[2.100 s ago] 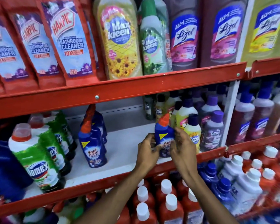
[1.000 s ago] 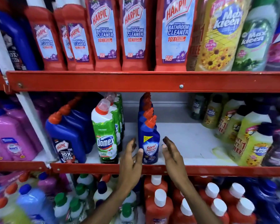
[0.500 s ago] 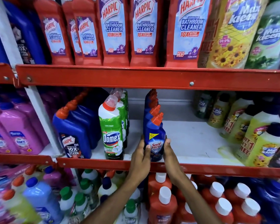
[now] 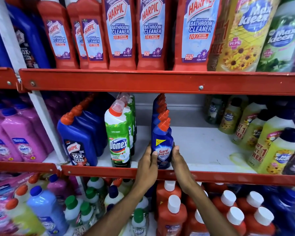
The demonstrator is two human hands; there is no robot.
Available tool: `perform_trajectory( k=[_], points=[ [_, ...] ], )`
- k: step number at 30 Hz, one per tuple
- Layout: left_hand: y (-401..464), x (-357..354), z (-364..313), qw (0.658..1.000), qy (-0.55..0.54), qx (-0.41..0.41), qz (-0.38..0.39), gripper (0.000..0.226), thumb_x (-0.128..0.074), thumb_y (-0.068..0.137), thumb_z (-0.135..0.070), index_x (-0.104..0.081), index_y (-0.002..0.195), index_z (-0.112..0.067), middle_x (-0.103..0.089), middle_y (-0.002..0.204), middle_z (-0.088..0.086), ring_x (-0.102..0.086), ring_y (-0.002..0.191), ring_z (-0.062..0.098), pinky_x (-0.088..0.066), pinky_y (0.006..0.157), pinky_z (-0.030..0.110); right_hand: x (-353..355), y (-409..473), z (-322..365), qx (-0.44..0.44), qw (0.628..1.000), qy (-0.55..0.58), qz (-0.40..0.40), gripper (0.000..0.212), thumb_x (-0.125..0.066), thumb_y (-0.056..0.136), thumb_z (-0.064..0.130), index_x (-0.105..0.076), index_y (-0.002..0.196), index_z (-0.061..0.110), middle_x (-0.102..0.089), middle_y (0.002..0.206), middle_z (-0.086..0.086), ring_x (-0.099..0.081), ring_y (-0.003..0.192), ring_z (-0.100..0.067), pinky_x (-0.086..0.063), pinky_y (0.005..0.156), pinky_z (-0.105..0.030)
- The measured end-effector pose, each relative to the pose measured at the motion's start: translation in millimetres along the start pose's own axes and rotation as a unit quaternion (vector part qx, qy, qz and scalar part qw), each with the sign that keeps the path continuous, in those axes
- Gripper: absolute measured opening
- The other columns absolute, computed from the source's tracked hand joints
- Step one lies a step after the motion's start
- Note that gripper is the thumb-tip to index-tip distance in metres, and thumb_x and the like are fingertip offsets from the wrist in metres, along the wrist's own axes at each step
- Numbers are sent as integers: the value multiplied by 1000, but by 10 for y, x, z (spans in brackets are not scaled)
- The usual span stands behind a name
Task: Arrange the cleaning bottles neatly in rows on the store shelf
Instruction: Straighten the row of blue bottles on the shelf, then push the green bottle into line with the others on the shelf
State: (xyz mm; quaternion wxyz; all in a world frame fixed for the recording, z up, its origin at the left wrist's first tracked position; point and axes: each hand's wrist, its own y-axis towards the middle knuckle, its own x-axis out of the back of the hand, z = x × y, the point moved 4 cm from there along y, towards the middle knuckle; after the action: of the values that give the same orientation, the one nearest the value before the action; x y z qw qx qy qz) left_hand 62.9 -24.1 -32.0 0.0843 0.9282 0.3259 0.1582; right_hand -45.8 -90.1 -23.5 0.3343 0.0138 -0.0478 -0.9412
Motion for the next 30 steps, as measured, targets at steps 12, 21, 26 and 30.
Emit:
perform_trajectory(
  k=[12, 21, 26, 30],
  points=[
    [-437, 598, -216, 985, -25, -89, -145, 28, -52, 98, -30, -67, 121, -27, -71, 121, -6, -67, 115, 11, -55, 95, 29, 20, -420, 288, 182, 933, -43, -306, 16, -55, 96, 5, -65, 105, 13, -71, 108, -7, -65, 95, -13, -48, 67, -4],
    [-393, 1330, 80, 971, -55, -64, -226, 43, -36, 99, -40, -51, 136, -24, -54, 140, -9, -51, 133, 8, -42, 110, 27, -971, -306, 184, 132, 980, -64, -137, 28, -50, 92, 23, -67, 114, 27, -73, 106, 12, -68, 99, 1, -54, 85, -20],
    [-125, 1390, 285, 994, -78, 24, -78, 72, -35, 92, -68, -34, 153, -28, -36, 162, -7, -35, 148, 6, -27, 127, 41, -1416, -127, 75, 63, 992, -43, -104, 47, -38, 106, 23, -37, 153, 18, -42, 152, 12, -41, 128, 21, -27, 92, 10],
    [-69, 1377, 335, 994, -102, 49, 6, 56, -36, 103, -47, -37, 152, -20, -43, 158, -2, -42, 143, 9, -33, 120, 22, -1555, -39, -21, 59, 992, -59, -98, 59, -31, 101, 41, -25, 157, 25, -33, 162, 11, -33, 146, 1, -24, 103, 4]
  ],
)
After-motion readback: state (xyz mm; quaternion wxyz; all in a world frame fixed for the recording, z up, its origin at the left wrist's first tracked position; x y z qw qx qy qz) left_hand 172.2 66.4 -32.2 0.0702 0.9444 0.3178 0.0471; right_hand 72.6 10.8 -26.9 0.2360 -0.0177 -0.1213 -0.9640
